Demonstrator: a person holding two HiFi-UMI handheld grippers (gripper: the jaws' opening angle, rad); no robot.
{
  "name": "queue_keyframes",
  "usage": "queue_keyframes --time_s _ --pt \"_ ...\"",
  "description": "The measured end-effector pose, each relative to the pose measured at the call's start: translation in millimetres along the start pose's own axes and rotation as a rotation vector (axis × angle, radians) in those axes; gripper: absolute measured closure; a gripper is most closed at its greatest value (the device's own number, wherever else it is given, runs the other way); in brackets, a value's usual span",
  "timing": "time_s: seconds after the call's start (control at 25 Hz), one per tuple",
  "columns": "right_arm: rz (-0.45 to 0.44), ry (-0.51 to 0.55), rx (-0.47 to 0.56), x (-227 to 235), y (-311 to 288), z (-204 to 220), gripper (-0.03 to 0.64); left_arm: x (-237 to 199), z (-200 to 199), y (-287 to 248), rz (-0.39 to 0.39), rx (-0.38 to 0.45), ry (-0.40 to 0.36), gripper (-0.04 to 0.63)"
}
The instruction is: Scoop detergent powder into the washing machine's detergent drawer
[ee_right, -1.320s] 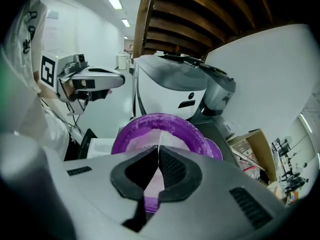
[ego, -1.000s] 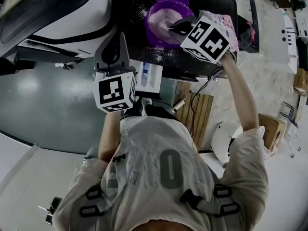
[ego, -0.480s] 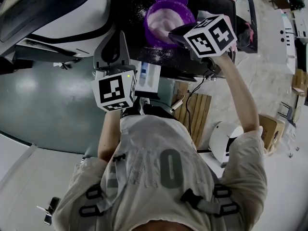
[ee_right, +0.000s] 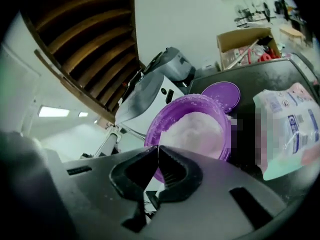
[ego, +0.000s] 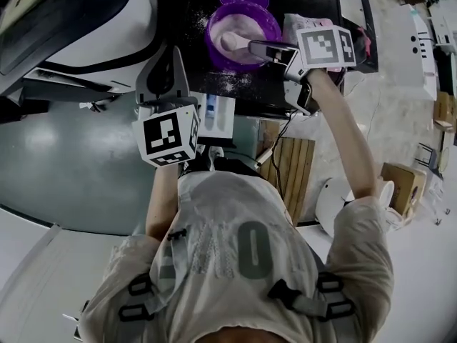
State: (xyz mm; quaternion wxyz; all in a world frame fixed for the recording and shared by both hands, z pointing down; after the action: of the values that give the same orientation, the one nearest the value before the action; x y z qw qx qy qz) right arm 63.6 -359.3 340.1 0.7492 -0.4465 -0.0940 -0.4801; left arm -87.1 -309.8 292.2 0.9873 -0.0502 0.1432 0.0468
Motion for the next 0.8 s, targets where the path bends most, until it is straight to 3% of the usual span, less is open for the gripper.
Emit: queue_keyframes --time_s 0.32,0.64,0.8 --pt "-0.020 -0.248 0.295 2 21 0 0.607 11 -11 1 0.026 0.019 -0.037 0.575" --pt "-0.164 -0.567 0.687 -3 49 18 0.607 26 -12 10 0.070 0.039 -0.070 0.575" --pt "-0.218 -0.658 0.813 4 56 37 0.607 38 -6 11 0.115 0.074 -0.103 0.575"
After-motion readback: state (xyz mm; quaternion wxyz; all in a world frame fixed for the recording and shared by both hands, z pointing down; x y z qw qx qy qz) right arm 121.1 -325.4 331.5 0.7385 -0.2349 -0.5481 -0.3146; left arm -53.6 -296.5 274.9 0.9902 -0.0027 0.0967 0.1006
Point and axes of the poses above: the fingertips, and each gripper's own axes: y backward along the fingers, x to its right, z out of its underside, the point moved 1 cm from there along y, backward along the fingers, and after that the axes turned 13 degrees about y, right-handed, at the moved point
